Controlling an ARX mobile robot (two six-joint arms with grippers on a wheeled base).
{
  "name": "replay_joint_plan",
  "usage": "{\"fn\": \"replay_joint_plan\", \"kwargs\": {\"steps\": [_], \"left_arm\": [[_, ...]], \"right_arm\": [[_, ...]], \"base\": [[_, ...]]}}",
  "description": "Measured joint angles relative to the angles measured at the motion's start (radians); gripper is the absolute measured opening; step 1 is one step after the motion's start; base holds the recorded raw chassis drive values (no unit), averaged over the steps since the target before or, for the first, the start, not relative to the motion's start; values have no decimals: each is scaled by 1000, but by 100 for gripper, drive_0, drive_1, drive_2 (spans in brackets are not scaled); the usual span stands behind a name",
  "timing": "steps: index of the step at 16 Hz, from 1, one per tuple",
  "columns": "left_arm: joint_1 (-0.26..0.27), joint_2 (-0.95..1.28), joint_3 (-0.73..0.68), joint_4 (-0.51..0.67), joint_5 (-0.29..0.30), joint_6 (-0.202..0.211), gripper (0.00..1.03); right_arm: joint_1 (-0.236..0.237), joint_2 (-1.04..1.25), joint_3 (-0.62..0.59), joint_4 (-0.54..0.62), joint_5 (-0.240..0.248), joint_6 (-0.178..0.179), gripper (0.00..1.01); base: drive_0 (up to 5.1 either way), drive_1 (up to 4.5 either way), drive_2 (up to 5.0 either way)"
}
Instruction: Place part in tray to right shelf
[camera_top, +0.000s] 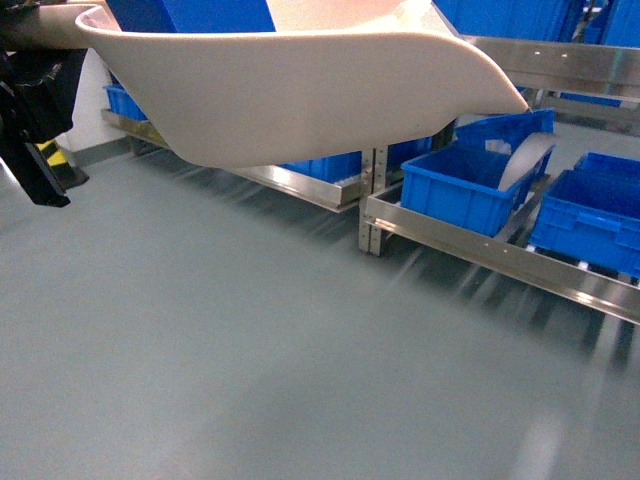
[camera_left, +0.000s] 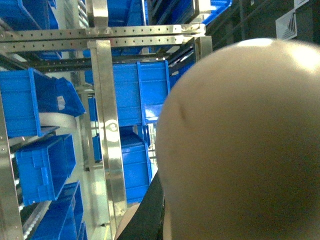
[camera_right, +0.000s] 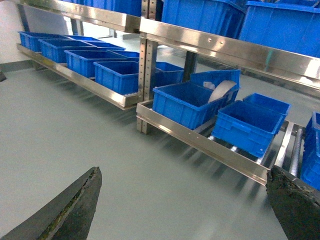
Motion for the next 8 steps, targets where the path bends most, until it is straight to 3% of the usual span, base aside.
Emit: {"fn": "replay_joint_plan", "kwargs": {"steps": [8], "left_arm": [[0, 0, 0, 0, 0, 0, 15]], "right_arm": [[0, 0, 0, 0, 0, 0, 98]], "base": [[-157, -157, -157]]}}
